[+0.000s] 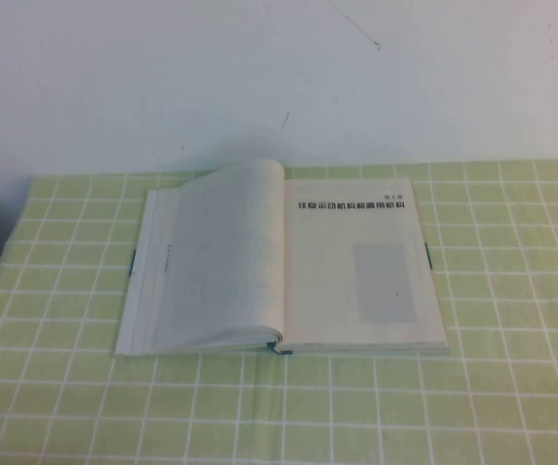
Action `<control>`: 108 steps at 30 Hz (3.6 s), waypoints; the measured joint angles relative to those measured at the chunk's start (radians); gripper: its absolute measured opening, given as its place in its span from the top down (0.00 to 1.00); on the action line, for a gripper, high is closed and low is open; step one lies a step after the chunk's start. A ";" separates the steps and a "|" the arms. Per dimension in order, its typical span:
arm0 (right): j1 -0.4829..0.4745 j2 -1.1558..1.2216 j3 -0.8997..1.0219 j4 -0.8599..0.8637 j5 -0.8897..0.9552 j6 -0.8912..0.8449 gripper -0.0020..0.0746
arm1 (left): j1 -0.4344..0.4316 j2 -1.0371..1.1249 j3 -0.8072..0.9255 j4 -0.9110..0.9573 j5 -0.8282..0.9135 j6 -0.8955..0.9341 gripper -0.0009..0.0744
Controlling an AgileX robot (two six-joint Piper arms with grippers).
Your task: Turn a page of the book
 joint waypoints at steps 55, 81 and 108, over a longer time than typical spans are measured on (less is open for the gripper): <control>0.000 0.000 0.002 0.000 -0.012 0.000 0.98 | 0.000 0.000 0.000 0.000 -0.014 0.024 0.99; 0.000 0.000 0.009 0.014 -0.936 0.125 0.98 | 0.000 0.000 0.007 -0.004 -0.916 0.024 0.99; 0.000 0.448 -0.548 0.014 -0.100 0.125 0.98 | 0.000 0.717 -0.732 -0.222 -0.016 0.146 0.99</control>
